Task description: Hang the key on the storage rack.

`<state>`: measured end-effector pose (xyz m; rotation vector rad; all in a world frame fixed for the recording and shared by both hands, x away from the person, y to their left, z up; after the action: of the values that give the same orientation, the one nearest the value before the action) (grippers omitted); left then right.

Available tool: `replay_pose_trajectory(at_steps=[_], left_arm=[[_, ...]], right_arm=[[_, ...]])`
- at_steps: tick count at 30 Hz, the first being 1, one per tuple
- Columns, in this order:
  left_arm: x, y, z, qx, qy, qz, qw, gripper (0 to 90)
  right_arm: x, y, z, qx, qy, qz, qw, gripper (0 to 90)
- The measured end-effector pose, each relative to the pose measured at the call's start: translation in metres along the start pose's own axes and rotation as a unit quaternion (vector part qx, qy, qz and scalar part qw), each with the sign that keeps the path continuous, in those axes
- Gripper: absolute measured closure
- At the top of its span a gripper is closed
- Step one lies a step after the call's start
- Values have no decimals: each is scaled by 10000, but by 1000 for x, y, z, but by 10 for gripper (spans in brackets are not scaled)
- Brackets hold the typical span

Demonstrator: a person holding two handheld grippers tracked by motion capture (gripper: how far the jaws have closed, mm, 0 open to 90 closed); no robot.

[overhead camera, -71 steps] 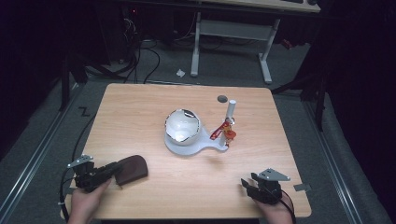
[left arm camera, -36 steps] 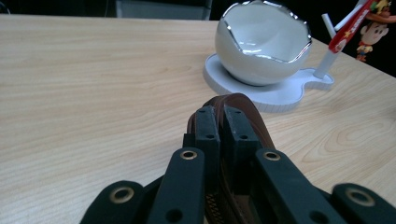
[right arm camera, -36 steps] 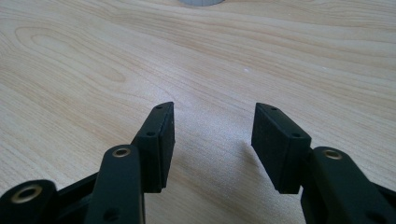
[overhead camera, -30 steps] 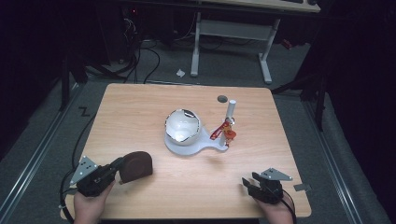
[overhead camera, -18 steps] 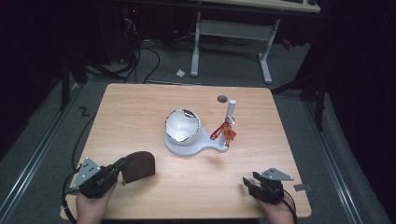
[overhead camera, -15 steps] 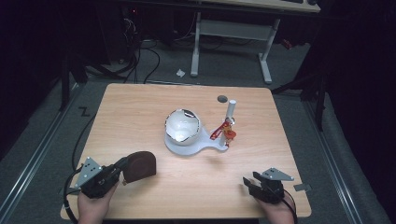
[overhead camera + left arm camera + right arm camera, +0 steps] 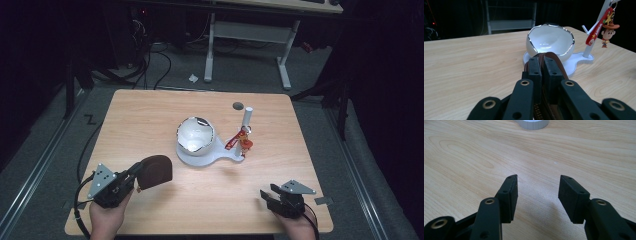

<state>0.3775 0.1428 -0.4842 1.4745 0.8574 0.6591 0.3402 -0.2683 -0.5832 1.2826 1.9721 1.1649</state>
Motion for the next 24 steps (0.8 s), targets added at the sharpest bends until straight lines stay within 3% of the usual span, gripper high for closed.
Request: replay_pose_trajectory(at_steps=[15, 24], left_arm=[[-14, 39, 49, -63, -104, 215, 9997, 854], [-7, 50, 91, 71, -1, 210, 9998, 854]], right_arm=[[-3, 3, -4, -114, 32, 88, 9999, 504], [-2, 4, -4, -116, 73, 76, 9999, 504]])
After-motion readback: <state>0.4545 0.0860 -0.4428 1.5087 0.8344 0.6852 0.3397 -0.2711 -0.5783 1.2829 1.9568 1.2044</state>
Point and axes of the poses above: each handheld gripper's, and its own axes: z roughly forward along the jaws, y roughly out of its top, x roughly to its left, the point moved 10 cm from there along z, roughly forward along the jaws, and after that the axes turned 10 degrees about -x, right-handed, at the moved point
